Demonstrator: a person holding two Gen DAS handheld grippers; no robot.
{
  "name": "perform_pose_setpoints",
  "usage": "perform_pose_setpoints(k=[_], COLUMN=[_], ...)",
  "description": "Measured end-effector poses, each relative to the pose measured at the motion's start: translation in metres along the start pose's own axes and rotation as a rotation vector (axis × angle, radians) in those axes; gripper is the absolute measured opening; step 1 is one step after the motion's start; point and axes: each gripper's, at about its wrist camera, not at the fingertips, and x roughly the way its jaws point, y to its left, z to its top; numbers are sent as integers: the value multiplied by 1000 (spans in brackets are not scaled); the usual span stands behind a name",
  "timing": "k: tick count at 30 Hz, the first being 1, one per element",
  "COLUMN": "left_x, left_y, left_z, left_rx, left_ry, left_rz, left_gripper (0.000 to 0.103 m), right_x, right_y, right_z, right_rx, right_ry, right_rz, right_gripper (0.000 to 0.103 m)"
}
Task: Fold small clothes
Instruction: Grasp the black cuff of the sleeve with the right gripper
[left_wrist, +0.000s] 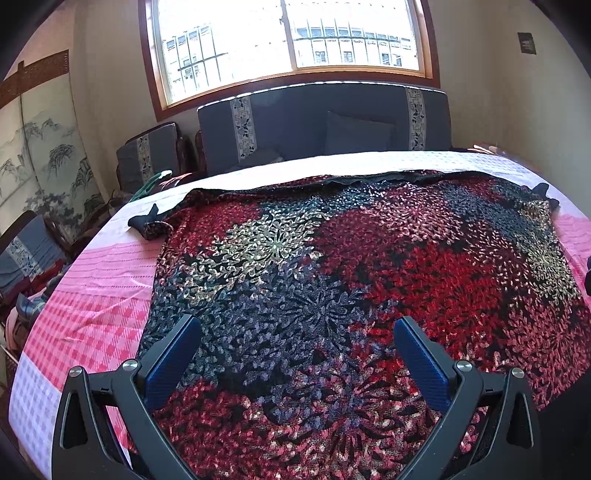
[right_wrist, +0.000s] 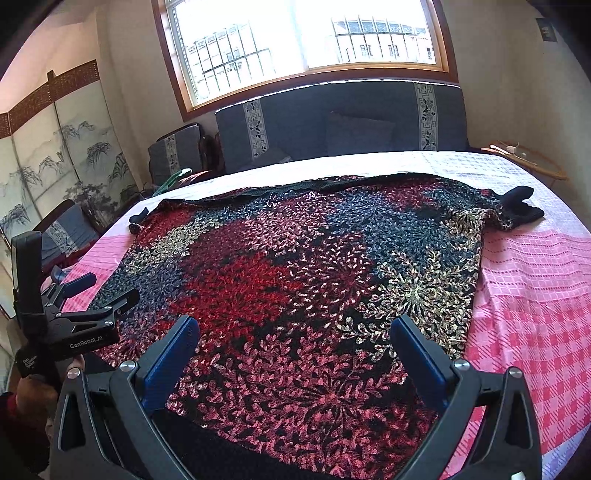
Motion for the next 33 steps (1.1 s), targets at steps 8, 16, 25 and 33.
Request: perform_pose_setpoints(k=[8, 16, 25, 33], left_x=[15, 15, 24, 29], left_y=[5, 9, 15, 13], left_z=[-4, -5, -5, -6], left_rx=[-31, -61, -93, -83], left_ry=[49, 50, 98, 122], left_rz=[-54, -62, -69, -69], left_gripper=[103, 103, 103, 103], right_x=[1, 12, 71, 92], right_y=[-76, -263, -360, -381], right_z=[23, 73, 80, 99], right_rx=[153, 598, 871, 907], right_ry=[-31, -117, 1, -40], right_rz=[62, 63, 36, 37], right_gripper=[102, 86, 62, 59])
